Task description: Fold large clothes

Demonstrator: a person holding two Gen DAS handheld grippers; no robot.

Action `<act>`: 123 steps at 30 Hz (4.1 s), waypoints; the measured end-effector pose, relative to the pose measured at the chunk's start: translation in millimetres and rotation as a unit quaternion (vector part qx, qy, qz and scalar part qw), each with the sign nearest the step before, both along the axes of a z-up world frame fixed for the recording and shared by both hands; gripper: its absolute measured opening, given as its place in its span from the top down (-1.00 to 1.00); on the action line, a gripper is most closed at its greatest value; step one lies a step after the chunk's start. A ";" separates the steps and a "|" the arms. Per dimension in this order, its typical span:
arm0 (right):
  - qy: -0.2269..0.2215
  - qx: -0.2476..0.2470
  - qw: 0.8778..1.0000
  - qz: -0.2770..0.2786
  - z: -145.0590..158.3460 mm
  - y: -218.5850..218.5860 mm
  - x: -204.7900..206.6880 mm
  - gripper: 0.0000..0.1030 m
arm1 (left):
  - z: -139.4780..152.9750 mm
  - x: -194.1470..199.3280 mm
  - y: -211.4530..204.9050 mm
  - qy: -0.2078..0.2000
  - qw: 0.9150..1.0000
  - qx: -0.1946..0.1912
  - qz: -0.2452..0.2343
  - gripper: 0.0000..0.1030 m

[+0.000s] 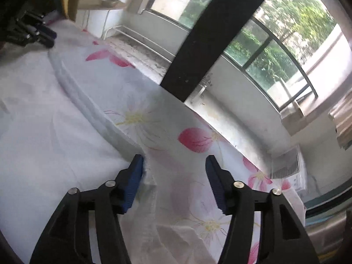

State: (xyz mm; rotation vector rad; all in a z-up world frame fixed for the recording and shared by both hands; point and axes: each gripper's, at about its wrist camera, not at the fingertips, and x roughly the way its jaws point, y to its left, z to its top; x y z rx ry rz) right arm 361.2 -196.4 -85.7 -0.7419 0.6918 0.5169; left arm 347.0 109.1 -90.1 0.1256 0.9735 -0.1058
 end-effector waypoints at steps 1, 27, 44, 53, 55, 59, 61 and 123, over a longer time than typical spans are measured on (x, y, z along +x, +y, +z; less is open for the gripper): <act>-0.003 0.000 1.000 -0.004 2.4 -2.1 0.3 -0.18 | 2.6 -0.6 5.0 0.000 1.000 -0.010 0.004 0.27; 0.040 0.034 0.999 0.000 18.9 32.7 31.4 -0.19 | 1.9 28.9 -37.3 -0.010 0.999 0.044 -0.031 0.26; 0.066 0.065 0.996 -0.006 55.3 -66.7 -72.4 -0.20 | 42.1 -128.2 45.5 -0.048 0.998 -0.002 0.043 0.26; 0.066 0.019 0.997 -0.043 10.3 -85.4 -49.7 -0.20 | -8.5 -130.5 76.7 0.012 0.996 -0.009 0.093 0.19; 0.053 0.024 0.996 -0.069 10.8 -94.0 -29.6 -0.21 | -7.6 -125.0 84.2 0.004 0.994 -0.001 0.109 0.11; 0.028 0.051 0.990 -0.132 23.3 -106.0 -2.4 -0.21 | -1.9 -101.3 97.5 -0.021 0.986 0.055 0.159 0.11; 0.007 0.053 0.988 -0.146 28.7 -109.3 1.9 -0.21 | -0.9 -88.9 108.5 -0.038 0.981 0.045 0.185 0.11; 0.120 0.247 0.923 -0.271 6.9 -220.1 -270.8 0.52 | -11.4 -340.6 8.7 -0.011 0.978 -0.153 0.139 0.60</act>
